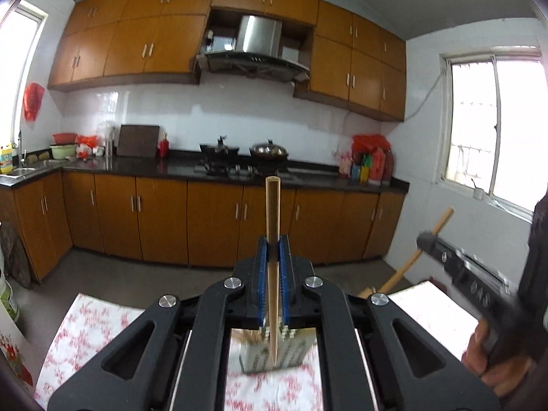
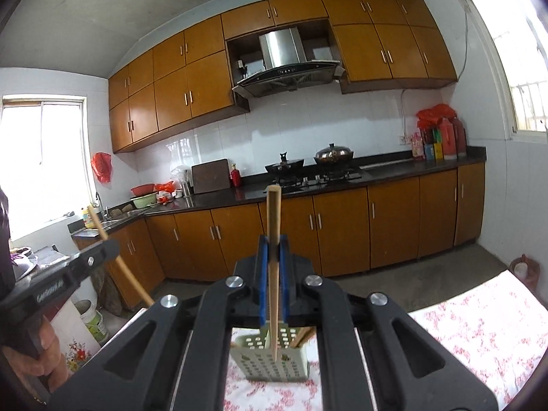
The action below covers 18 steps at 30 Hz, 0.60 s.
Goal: Organize utensils
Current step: 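Carry both chopsticks over the green holder and lower them into it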
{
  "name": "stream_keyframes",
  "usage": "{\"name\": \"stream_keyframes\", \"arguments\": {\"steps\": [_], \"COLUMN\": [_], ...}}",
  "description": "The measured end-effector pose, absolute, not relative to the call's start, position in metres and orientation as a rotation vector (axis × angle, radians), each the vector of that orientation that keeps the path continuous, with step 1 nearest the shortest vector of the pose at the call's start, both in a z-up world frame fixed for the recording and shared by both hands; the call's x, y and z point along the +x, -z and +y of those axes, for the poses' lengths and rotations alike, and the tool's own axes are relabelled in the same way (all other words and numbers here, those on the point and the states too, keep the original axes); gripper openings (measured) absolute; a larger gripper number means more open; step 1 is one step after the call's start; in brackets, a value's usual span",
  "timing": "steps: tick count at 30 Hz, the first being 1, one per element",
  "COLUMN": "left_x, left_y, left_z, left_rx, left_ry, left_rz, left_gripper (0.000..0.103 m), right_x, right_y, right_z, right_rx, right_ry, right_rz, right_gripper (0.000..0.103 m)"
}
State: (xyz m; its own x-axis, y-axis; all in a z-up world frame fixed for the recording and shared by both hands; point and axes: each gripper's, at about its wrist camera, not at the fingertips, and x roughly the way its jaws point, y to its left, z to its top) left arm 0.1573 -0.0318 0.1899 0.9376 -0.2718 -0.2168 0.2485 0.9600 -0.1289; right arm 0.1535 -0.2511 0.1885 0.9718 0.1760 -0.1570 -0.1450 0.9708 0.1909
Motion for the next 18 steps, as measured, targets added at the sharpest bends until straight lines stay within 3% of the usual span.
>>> {"name": "stream_keyframes", "arguments": {"steps": [6,18], "left_x": [0.189,0.224], "left_y": [-0.184,-0.138], "left_z": [-0.039,-0.032], "left_rx": [-0.150,-0.206], "left_ry": [0.190,0.189], "left_rz": [0.196,0.282], "left_gripper": [0.007,0.007], "right_x": [0.179,0.230], "right_y": [-0.185,-0.141], "right_z": [-0.254,-0.252], "right_rx": [0.214,0.252], "right_ry": [-0.144,-0.126], "right_rz": [0.156,0.241], "right_gripper": [0.007,0.007]}}
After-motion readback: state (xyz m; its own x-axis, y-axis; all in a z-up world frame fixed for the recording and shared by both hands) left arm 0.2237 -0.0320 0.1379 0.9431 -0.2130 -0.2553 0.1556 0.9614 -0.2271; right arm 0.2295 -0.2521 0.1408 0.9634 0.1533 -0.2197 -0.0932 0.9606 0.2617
